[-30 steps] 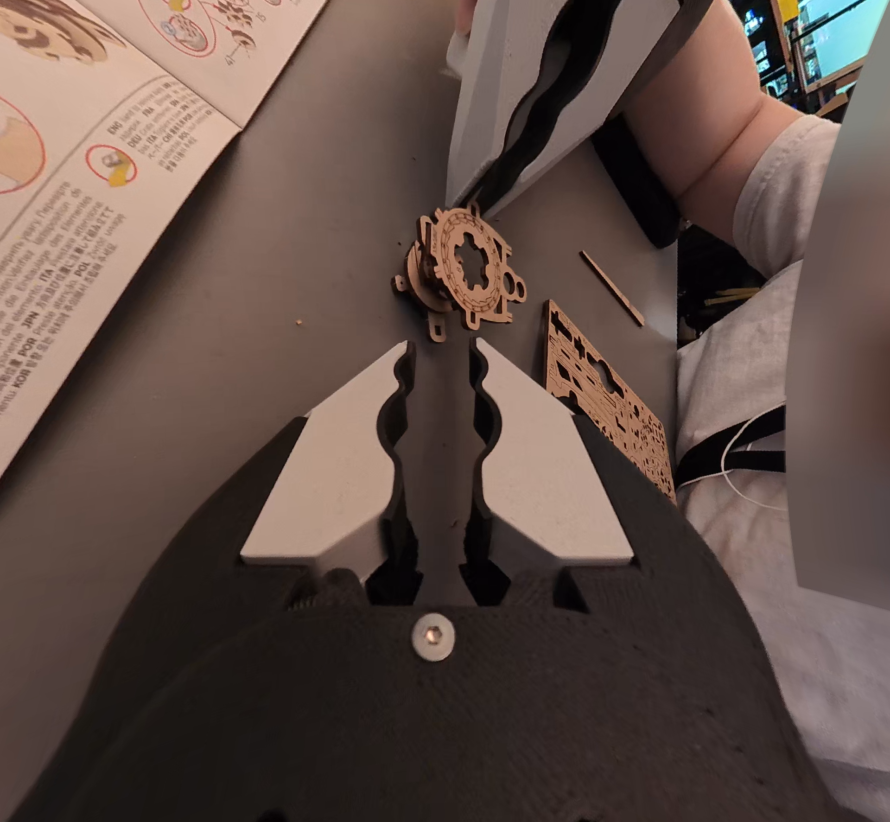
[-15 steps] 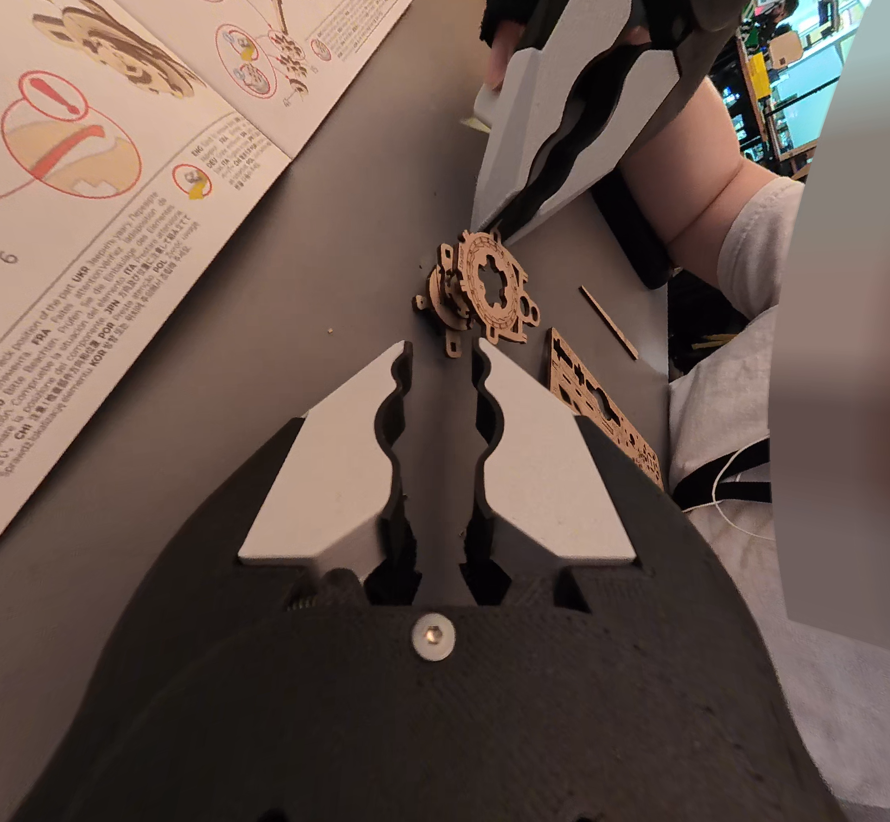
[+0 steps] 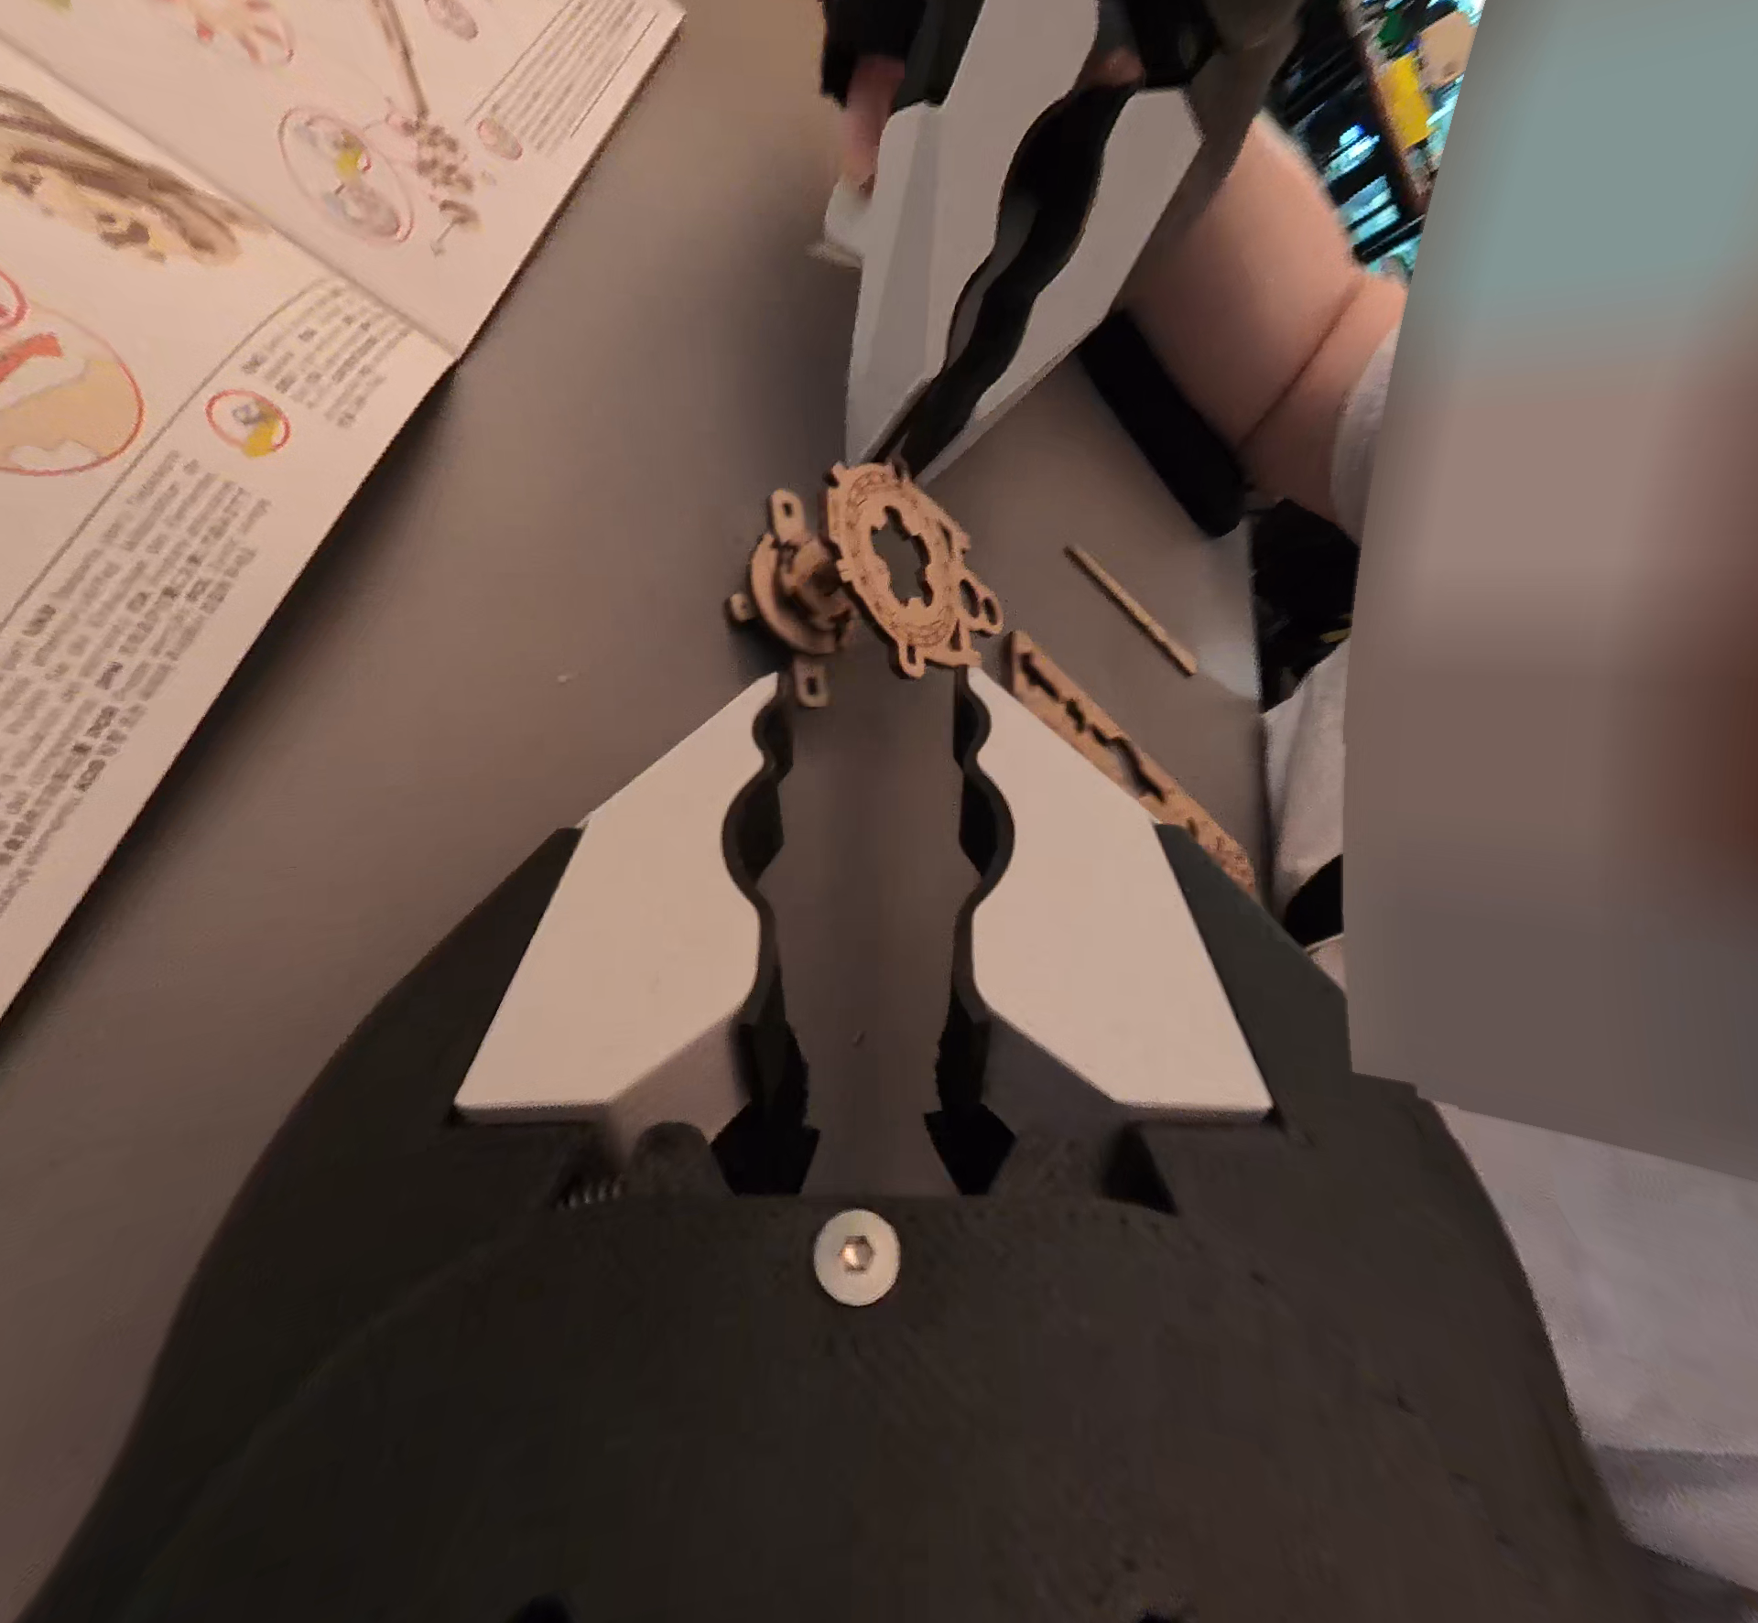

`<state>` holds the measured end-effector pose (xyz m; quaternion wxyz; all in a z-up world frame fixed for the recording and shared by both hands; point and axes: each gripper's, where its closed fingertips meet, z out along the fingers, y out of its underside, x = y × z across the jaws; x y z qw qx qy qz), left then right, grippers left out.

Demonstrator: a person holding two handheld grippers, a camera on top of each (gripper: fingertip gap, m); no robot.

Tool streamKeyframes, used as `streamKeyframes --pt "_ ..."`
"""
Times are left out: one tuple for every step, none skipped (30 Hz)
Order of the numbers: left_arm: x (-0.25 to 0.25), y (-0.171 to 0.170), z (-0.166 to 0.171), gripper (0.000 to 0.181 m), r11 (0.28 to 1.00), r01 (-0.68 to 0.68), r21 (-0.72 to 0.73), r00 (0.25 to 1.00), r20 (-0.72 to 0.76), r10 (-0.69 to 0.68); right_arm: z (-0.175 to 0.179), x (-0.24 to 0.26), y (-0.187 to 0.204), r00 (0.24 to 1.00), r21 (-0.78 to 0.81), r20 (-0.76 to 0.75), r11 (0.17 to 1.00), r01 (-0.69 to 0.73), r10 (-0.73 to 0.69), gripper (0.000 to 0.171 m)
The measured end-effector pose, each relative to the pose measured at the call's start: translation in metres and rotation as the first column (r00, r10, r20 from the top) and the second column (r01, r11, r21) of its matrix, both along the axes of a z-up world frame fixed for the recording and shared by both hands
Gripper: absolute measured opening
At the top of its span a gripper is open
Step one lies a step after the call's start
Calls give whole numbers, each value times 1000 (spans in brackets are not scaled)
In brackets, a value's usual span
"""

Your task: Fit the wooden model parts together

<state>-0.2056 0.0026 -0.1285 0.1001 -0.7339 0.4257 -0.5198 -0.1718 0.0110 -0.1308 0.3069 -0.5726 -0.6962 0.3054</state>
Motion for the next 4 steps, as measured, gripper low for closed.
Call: streamKeyframes --pt "1 -1 7 32 1000 2 -16 999 39 -1 5 -1 0 1000 34 -19 999 2 -2 8" --pt "2 -3 15 32 999 4 -36 997 77 -1 10 -2 1 999 70 -39 998 9 -6 8" --pt "3 -5 21 32 998 5 -58 994 111 1 15 -4 2 998 111 -60 994 21 -14 7" --pt "4 -6 28 31 997 5 -79 990 142 6 21 -5 4 996 152 -82 988 32 -19 7"
